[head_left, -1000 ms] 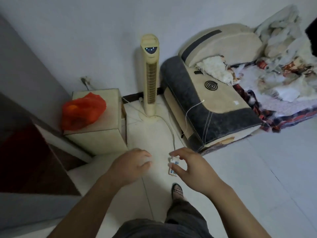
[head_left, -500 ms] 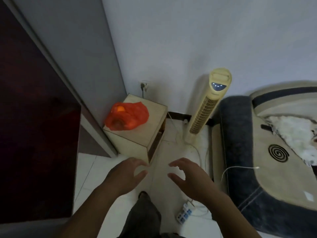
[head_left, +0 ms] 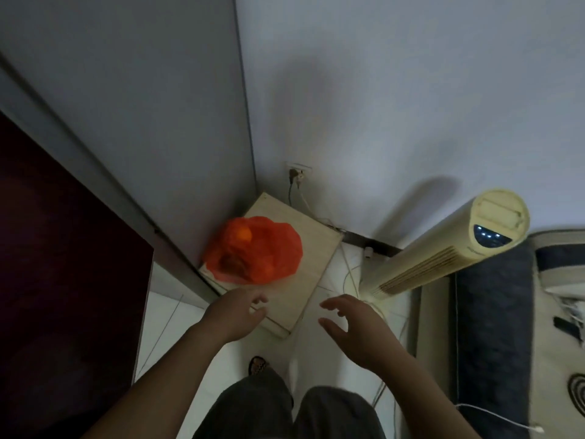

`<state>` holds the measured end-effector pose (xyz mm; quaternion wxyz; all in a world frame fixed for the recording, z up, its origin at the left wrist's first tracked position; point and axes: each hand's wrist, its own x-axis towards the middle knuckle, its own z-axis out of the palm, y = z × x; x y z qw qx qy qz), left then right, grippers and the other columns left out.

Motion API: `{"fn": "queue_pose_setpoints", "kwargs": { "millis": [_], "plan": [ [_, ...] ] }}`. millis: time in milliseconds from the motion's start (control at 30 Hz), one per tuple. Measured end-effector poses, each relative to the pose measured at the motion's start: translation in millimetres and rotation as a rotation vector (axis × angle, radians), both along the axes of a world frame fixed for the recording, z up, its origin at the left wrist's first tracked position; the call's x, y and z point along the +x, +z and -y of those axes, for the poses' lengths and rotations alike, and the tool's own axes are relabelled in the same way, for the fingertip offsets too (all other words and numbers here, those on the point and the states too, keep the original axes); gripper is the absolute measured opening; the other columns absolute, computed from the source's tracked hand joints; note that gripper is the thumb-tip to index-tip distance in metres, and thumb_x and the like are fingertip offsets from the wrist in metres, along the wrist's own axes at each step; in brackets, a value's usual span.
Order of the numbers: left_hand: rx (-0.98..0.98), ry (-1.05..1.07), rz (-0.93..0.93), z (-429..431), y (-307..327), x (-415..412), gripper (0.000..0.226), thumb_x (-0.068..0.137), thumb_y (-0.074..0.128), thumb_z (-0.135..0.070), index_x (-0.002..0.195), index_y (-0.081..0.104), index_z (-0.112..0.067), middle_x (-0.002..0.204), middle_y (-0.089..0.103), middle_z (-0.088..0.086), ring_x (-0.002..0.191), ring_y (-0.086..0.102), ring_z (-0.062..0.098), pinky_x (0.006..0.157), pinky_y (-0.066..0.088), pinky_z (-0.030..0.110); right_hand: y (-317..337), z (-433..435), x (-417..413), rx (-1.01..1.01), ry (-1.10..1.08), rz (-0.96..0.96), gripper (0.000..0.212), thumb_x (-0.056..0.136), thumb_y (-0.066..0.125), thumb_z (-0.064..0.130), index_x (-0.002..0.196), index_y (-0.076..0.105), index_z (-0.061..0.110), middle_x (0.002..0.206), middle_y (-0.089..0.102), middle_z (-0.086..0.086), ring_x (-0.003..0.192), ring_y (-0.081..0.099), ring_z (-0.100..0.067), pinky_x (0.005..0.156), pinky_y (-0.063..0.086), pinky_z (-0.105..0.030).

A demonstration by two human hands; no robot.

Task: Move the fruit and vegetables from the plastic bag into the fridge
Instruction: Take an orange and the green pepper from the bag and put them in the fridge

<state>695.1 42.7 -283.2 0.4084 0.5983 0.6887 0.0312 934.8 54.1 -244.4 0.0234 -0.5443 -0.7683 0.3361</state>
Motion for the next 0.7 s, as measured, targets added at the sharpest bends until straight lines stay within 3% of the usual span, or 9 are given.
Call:
{"fn": "queue_pose_setpoints", "kwargs": {
  "millis": [200,400,500,600,700],
  "plan": [
    [-0.037,0.119,0.009,-44.9,-36.3,-42.5,0.027,0.090,0.054,-0.034,0.115,0.058,-0.024,0.122,0.054,-0.002,0.103,0.053,0.013,0.088,0.045,0.029,-36.6,-77.0,-40.7,-0.059,0.163,0.075,0.033,0.090,0.052,0.042,0.122,0.052,0.032,0.121,0.054,0.014,0.104,0.049,0.000,0.075,0.031,-0.006],
    [-0.044,0.268,0.002,-71.2,-84.8,-76.6,0.024,0.089,0.053,-0.037,0.112,0.056,-0.030,0.125,0.051,-0.007,0.106,0.053,0.011,0.091,0.045,0.033,-91.7,-172.6,-96.9,-0.108,0.422,0.091,0.034,0.091,0.053,0.036,0.124,0.051,0.029,0.126,0.054,0.009,0.109,0.051,-0.005,0.092,0.040,-0.018],
    [0.002,0.308,-0.018,-96.1,-106.0,-85.5,0.026,0.090,0.052,-0.036,0.115,0.057,-0.031,0.121,0.051,-0.012,0.088,0.053,0.003,0.082,0.045,0.027,-124.5,-219.6,-124.1,-0.079,0.469,0.075,0.036,0.092,0.051,0.036,0.128,0.048,0.029,0.131,0.050,0.007,0.111,0.051,-0.008,0.091,0.039,-0.019],
    [0.092,0.356,0.023,-125.2,-124.2,-83.3,0.019,0.089,0.053,-0.032,0.107,0.060,-0.029,0.112,0.055,-0.012,0.092,0.053,0.003,0.073,0.044,0.022,-158.0,-255.9,-148.5,-0.065,0.537,0.037,0.040,0.093,0.049,0.036,0.131,0.044,0.025,0.136,0.047,0.003,0.119,0.048,-0.014,0.097,0.039,-0.026],
    [0.122,0.382,0.039,-153.0,-148.9,-75.6,0.027,0.089,0.054,-0.032,0.115,0.058,-0.029,0.111,0.055,-0.014,0.096,0.054,0.004,0.066,0.035,0.008,-189.2,-280.4,-168.8,-0.063,0.591,-0.004,0.041,0.091,0.050,0.035,0.131,0.046,0.024,0.134,0.048,0.001,0.119,0.049,-0.018,0.098,0.040,-0.030]
  ]
}}
